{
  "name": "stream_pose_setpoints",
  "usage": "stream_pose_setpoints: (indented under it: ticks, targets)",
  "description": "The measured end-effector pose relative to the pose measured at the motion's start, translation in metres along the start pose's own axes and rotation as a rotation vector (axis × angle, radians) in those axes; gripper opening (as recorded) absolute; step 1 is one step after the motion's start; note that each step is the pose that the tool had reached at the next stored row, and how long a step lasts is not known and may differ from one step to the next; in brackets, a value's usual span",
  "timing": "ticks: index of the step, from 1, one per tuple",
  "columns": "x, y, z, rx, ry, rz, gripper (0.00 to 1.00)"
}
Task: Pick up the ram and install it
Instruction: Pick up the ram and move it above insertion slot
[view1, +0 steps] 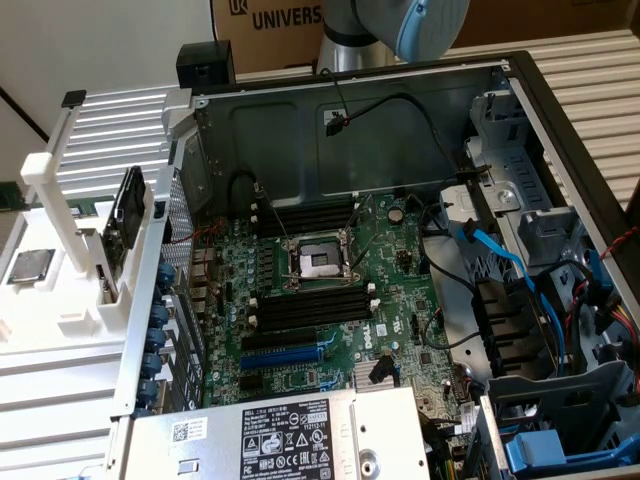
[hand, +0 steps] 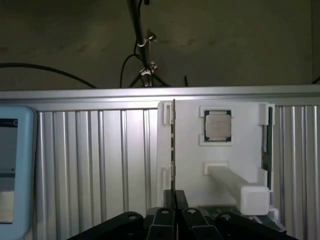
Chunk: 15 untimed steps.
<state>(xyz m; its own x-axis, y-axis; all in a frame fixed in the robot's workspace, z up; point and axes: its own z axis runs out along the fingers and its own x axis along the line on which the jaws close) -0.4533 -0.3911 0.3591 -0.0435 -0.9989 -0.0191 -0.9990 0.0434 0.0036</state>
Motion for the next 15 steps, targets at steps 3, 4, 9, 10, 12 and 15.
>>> stream_pose_setpoints:
  ticks: [3,4,9,10,12,15]
  targets:
    - [-0.001,-0.0126,-0.002,0.0001,-0.0001,0.0,0.12]
    - [-0.001,-0.0214,-0.0046,0.0001,-0.0007,0.0,0.12]
    - [-0.002,-0.0472,-0.0201,0.0001,-0.0013,0.0,0.12]
    - [-0.003,-0.0557,-0.0239,0.0,-0.0013,0.0,0.12]
    - [-0.003,-0.0644,-0.0277,0.0,-0.0013,0.0,0.12]
    - [-0.004,-0.0772,-0.0331,0.0,-0.0013,0.0,0.12]
